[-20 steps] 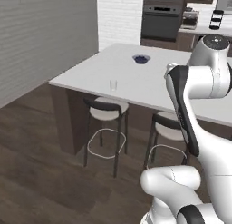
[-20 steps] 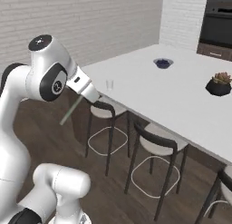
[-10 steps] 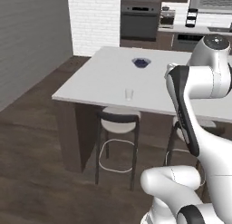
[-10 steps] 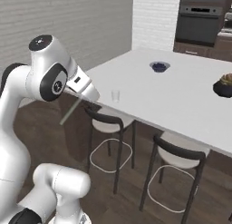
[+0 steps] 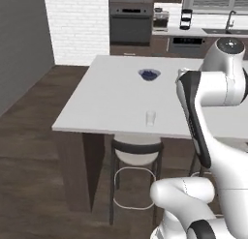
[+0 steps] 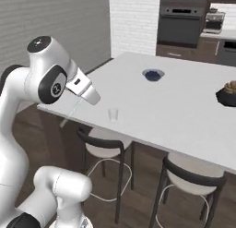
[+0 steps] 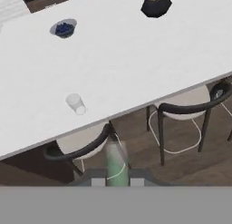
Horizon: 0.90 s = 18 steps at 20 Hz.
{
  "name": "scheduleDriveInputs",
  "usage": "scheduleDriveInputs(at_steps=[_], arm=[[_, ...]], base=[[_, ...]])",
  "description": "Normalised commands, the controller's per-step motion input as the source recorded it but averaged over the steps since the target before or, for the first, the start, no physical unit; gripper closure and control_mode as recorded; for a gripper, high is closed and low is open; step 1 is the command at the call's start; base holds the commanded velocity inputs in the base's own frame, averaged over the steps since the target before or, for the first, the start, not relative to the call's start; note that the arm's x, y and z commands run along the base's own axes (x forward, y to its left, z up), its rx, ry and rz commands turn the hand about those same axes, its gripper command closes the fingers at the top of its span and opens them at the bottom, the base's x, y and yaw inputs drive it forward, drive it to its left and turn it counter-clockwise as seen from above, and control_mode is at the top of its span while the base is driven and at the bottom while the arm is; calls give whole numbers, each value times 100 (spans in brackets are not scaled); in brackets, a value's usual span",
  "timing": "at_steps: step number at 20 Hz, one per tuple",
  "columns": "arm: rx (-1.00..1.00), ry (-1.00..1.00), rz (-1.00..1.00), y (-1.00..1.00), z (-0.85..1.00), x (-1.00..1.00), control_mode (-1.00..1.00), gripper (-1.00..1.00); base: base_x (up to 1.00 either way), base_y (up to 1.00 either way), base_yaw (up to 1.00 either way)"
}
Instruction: Take a straw from the drawer in front and place it inside the glass cup on the dining counter.
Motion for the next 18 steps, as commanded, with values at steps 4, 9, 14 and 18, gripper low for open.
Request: scheduleDriveInputs(at_steps=[4,9,14,18], arm=[[0,0,0,0,0,0,100,100],[0,0,0,0,0,0,100,100],[0,0,0,0,0,0,100,100],[0,0,0,0,0,0,100,100]], base=[[94,7,-23],[81,30,-29],[75,52,-34],[92,50,-30]])
